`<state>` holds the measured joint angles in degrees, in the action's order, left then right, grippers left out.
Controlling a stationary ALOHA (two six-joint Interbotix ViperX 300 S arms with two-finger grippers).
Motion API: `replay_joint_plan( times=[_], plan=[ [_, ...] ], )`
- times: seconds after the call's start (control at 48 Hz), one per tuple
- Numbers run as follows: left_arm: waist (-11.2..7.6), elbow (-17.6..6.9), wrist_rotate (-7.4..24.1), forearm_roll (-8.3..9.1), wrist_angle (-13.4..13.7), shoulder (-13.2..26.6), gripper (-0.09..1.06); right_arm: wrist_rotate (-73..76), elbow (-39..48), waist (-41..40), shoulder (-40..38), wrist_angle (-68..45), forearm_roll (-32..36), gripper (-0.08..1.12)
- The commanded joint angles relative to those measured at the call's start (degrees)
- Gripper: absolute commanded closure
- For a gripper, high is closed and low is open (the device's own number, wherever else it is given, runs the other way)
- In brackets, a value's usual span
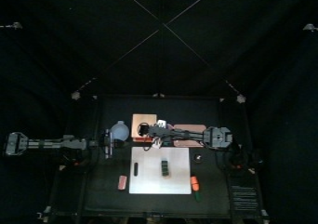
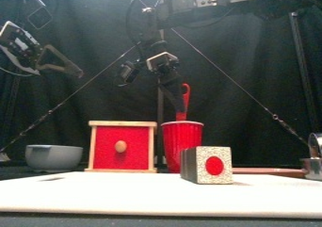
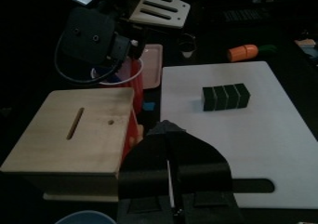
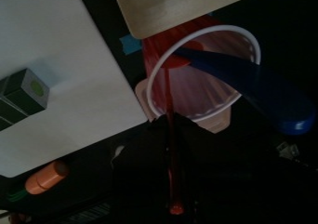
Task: Place sushi on board then cut the sushi with the knife then place the pieces on the plate
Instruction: Grasp knife edge with left hand
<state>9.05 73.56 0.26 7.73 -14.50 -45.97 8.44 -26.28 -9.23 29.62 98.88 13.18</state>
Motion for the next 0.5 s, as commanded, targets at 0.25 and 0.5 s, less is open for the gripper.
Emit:
replay_joint_plan(
  times=[0.25,0.5],
  plan=[
    [0.18,-1.1,0.0,-0.09,-0.3,0.1,0.96,-0.3,-1.5,-0.5,-6.3,-0.1,-0.1,0.74],
    [0.18,-2.3,0.2,0.0,-0.3,0.1,0.96,-0.2,0.4,-0.4,-13.6,0.1,0.4,0.74]
  ],
)
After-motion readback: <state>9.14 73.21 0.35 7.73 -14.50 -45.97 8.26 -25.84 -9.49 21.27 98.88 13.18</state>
